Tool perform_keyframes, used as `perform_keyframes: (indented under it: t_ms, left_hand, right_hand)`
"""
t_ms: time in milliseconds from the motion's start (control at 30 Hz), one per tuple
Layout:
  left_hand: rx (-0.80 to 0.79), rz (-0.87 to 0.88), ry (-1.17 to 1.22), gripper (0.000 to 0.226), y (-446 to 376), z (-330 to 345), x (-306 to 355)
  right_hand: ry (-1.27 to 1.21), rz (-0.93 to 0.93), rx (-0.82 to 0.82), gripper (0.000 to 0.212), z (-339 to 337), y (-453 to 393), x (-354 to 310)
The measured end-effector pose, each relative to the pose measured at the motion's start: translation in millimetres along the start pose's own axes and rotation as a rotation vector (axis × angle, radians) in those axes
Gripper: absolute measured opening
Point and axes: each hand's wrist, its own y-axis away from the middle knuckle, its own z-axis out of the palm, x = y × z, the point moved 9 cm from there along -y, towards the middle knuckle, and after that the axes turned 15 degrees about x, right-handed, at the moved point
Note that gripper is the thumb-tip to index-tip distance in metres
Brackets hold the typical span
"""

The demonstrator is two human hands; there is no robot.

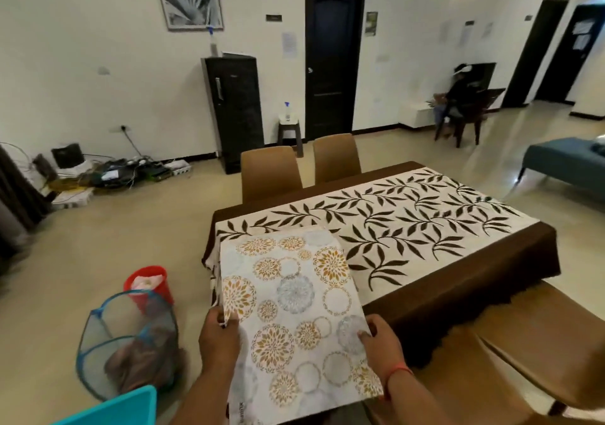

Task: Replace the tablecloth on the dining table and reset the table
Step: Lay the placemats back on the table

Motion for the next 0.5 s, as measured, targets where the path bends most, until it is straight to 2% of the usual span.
perform_keyframes:
  t_ms: [167, 267, 500]
  left_hand:
    - [-0.07, 0.002, 0.032, 0.009, 5, 79, 47]
    - [-0.119, 0.018, 0.029, 0.003, -9, 114, 61]
    - [-0.234, -0.05, 0.021, 0.01, -61, 194, 59]
  right_hand:
    - [-0.045, 0.083, 0.047, 0.012, -32, -68, 15]
    - [-0.09, 0.118, 0.067, 0.012, -26, -96, 20]
    - [-0.109, 0.202, 0.1, 0.016, 6, -151, 23]
